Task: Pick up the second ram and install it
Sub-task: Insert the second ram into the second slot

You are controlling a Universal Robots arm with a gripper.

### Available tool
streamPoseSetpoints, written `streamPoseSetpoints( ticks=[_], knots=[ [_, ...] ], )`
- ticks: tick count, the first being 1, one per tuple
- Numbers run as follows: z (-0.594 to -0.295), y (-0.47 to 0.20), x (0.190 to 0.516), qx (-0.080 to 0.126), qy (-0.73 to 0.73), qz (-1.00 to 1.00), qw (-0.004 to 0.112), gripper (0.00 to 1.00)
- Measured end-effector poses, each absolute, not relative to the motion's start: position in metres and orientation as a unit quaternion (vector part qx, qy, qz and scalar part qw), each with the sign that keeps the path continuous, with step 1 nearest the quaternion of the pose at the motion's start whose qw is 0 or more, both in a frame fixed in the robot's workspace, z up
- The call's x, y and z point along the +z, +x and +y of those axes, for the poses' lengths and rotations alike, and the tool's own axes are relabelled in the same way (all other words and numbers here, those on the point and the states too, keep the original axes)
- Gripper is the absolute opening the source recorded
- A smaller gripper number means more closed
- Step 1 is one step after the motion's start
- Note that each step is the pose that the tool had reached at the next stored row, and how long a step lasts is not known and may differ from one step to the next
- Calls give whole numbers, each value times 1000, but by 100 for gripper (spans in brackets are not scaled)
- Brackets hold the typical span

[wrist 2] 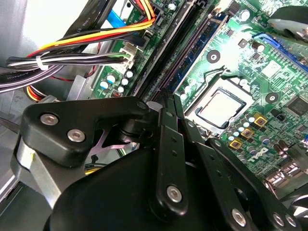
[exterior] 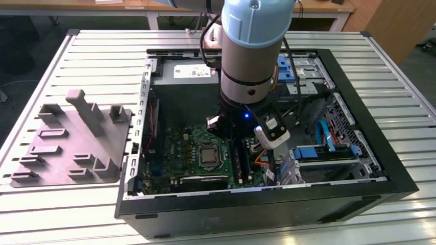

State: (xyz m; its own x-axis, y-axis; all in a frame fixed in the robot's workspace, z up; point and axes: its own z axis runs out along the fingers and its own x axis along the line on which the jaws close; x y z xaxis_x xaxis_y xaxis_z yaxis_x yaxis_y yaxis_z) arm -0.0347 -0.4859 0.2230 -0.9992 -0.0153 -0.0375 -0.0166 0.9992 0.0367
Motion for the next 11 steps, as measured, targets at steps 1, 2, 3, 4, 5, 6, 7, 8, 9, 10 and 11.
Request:
streamPoseSetpoints(
  ticks=[1,2,3,4,5,6,7,8,9,10,11],
  knots=[
    [-486,-35,223,18,-8,1000,19,11],
    [-486,-35,223,19,-8,1000,19,11],
    [-486,-35,223,18,-7,1000,19,11],
    [-486,-35,223,18,-5,1000,19,11],
    [-486,-35,223,18,-4,1000,19,11],
    [-486,-35,223,18,-2,1000,19,11],
    [-486,-35,223,18,0,1000,19,11],
    [-486,-35,223,18,2,1000,19,11],
    [-486,-35,223,18,4,1000,19,11],
    [-486,-35,223,18,5,1000,19,11],
    [-486,-35,223,18,6,1000,19,11]
  ],
)
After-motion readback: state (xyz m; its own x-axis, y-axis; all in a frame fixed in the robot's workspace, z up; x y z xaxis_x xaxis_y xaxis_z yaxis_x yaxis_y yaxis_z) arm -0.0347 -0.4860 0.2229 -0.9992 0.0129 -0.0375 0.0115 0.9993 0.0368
